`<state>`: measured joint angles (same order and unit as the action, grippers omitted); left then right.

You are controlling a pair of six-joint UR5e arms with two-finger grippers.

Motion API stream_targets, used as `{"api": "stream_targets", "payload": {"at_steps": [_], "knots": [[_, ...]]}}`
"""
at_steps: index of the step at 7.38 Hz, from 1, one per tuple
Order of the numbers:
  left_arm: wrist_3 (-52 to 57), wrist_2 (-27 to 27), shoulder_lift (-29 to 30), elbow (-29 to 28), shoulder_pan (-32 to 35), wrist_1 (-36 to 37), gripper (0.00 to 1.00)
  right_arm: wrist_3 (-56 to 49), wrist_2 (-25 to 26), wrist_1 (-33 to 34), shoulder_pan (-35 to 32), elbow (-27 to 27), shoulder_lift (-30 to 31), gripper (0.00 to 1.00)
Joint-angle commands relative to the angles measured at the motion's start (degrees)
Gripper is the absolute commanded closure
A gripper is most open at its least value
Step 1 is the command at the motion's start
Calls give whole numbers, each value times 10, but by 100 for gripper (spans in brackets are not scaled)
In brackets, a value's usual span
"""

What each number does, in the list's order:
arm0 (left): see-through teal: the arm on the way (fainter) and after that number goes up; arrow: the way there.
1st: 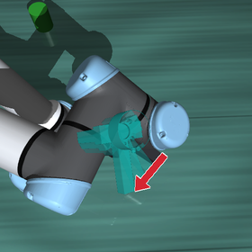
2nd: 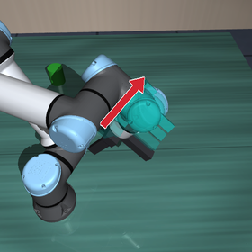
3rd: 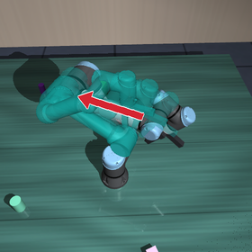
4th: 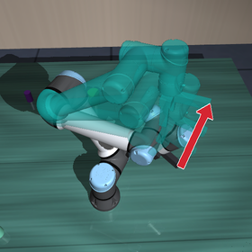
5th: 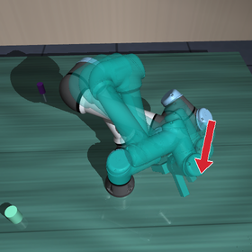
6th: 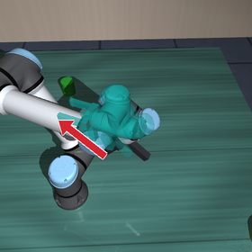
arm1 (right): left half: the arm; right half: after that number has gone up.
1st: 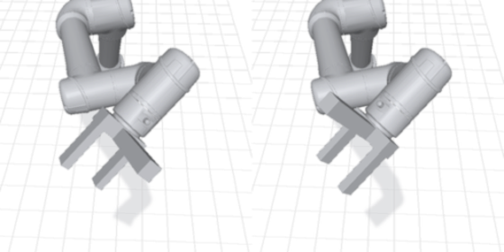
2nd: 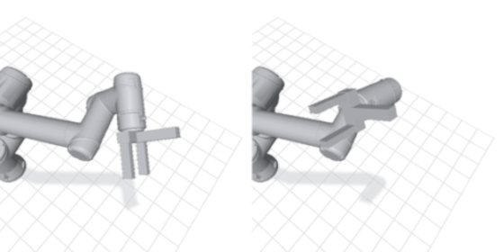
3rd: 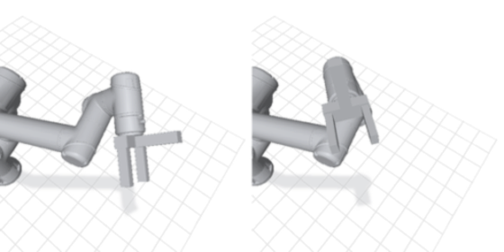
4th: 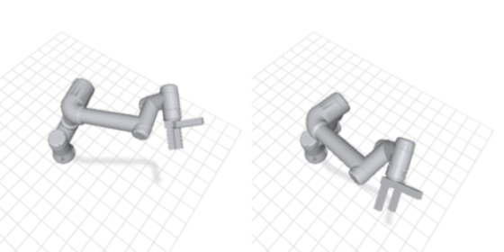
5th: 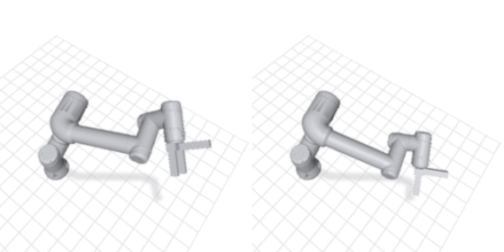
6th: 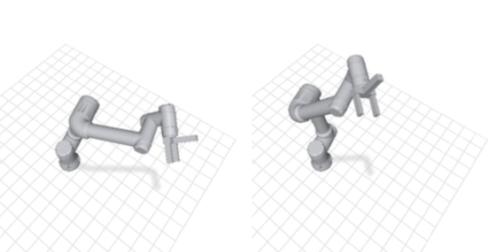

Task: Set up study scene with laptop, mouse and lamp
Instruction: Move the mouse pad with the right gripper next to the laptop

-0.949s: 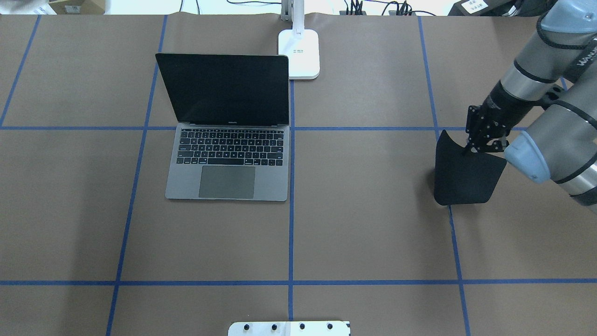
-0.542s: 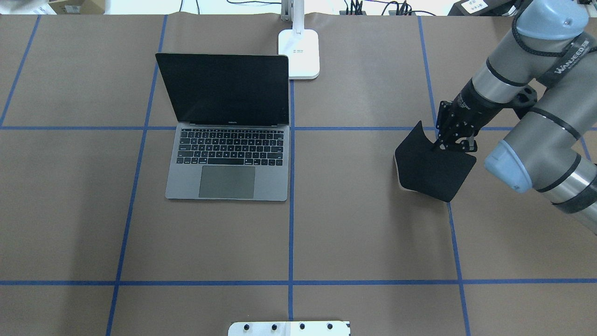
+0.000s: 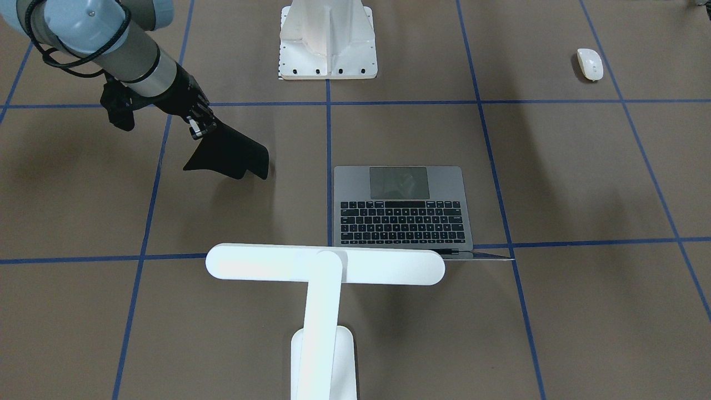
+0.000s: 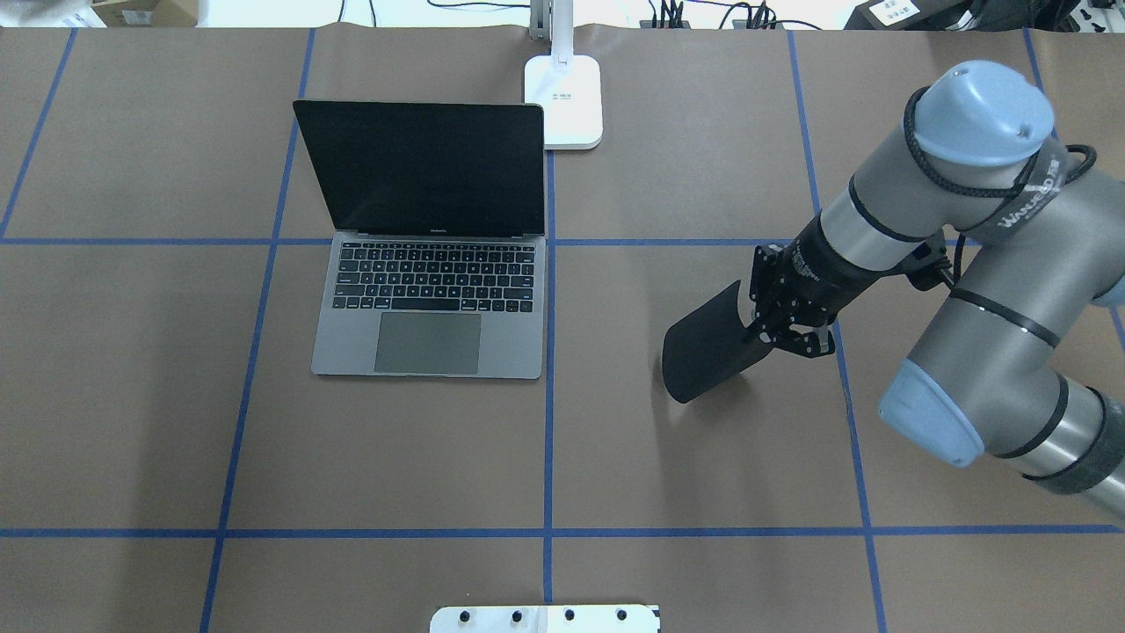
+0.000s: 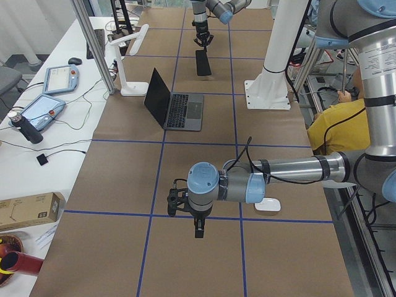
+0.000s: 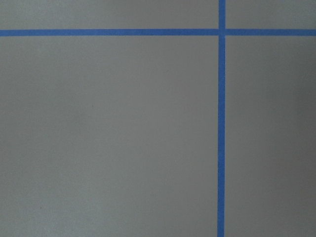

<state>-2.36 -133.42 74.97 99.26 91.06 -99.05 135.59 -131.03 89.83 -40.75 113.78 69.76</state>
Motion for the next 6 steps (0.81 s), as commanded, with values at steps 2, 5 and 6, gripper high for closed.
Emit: {"api": "stream_targets", "payload": {"at_steps": [2, 5, 6], "knots": [[0, 0, 0, 0, 0, 0, 0, 2, 132, 1, 36, -26, -37, 100], [-1, -1, 0, 1, 0, 0, 0, 2, 190, -3, 36, -123, -112, 100], [-1, -1, 0, -1, 0, 0, 0, 3, 200, -3, 37, -145, -132, 100]]}}
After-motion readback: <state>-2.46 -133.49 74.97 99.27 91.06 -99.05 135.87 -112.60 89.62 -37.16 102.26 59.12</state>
